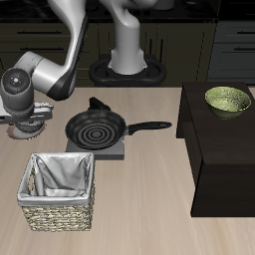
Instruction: Place the black bowl on the plate
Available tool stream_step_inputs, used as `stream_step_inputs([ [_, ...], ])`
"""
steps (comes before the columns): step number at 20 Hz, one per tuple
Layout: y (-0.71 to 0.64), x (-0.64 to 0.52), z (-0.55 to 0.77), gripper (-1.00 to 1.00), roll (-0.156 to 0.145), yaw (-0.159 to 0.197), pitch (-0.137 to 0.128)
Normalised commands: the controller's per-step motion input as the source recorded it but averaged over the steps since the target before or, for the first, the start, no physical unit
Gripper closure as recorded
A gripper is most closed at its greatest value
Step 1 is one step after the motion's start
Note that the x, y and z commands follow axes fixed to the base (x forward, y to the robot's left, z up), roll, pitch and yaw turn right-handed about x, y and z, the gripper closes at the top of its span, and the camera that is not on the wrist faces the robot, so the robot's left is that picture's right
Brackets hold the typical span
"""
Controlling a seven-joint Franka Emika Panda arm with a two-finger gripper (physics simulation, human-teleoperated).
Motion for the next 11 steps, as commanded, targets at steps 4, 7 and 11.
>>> stream_step_inputs([
  [4, 0.01, 0.03, 0.09, -1.0, -0.006, 0.0, -0.022],
  [7, 0.03, 0.01, 0.08, -1.0, 0.0, -0.009, -0.02],
  [11, 0.09, -0.06, 0.2, -1.0, -0.003, -0.018, -0.05],
])
